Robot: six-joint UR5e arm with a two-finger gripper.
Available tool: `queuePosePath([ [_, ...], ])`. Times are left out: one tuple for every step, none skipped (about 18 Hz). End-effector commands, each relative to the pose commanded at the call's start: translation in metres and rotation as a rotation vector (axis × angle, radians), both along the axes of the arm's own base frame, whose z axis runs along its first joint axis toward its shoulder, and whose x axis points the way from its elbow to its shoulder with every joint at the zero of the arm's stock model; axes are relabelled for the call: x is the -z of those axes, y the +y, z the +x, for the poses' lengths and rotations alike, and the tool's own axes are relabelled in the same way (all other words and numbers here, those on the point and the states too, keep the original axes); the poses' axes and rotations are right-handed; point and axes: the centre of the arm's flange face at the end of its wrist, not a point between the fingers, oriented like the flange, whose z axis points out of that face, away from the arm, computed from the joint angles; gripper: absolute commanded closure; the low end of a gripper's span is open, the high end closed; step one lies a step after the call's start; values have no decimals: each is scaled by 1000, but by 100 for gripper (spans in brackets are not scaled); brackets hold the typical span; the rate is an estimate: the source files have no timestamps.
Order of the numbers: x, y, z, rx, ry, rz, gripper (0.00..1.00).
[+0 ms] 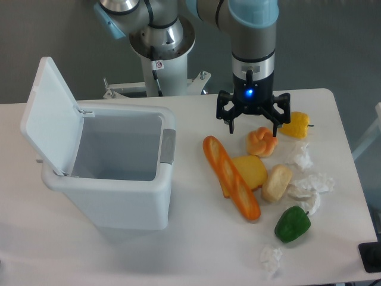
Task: Pick up the long bread
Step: 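Lower the gripper over the baguette beside the yellow cheese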
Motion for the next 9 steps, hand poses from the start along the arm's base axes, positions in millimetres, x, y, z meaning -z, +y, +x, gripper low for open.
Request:
queuePosePath([
  [4, 0, 2, -6, -10, -4, 0],
  [9, 0, 4, -9, -20, -10, 0],
  [12, 0, 4, -13, -26, -15, 0],
  [16, 0, 5, -13, -32, -19, 0],
  [17, 1, 5, -23, -38, -16, 0],
  [20, 2, 5, -29, -46, -13, 0],
  [21, 3, 4, -38, -49, -11, 0],
  [26, 4, 2, -42, -57, -12, 0],
  [35, 8, -2, -46, -70, -17, 0],
])
